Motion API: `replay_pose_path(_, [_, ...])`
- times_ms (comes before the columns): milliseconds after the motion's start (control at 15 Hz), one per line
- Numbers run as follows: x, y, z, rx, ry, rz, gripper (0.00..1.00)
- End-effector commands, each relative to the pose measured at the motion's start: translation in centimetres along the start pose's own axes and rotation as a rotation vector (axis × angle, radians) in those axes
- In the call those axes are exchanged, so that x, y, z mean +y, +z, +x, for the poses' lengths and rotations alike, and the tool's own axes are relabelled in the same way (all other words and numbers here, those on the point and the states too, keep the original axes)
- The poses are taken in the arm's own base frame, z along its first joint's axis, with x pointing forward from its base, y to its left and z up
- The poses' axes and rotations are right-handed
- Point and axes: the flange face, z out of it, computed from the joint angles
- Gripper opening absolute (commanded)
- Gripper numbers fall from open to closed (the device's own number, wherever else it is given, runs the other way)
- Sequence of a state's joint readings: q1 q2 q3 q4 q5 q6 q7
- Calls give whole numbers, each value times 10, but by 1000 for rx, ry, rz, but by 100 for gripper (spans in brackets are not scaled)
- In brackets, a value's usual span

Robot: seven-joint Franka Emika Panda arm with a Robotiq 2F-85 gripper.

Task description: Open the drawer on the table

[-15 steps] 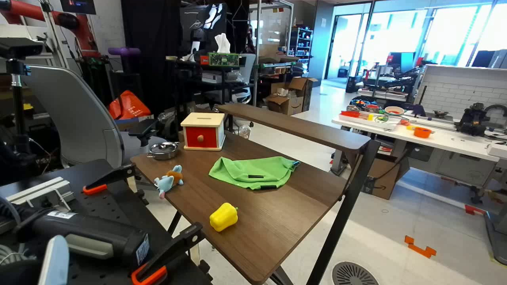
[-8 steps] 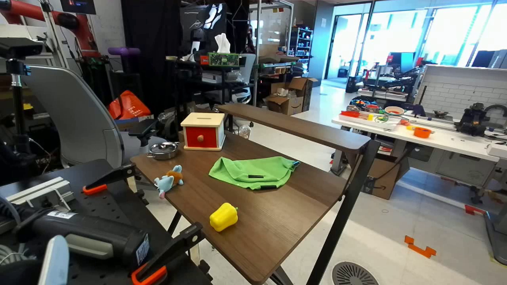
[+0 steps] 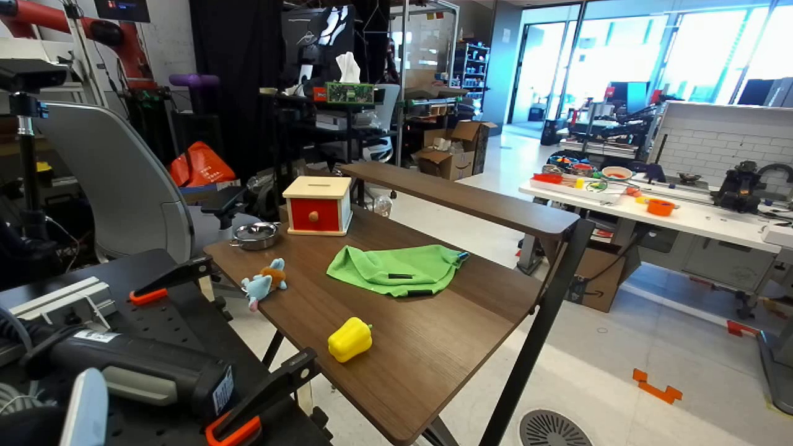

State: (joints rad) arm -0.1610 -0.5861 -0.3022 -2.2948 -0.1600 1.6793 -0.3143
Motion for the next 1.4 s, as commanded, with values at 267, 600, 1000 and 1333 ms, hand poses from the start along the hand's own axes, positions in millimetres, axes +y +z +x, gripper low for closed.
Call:
replay_pose_path(267, [0,-1,0,-1,0,0,100])
replay_pose_path(600, [-14,19,17,-37,-38,8,100])
replay_pose_path(1000, [-65,79,63,-78,-163,-21,100])
replay_pose_path(1333, [-124,149,103,-25,-287,-37,100])
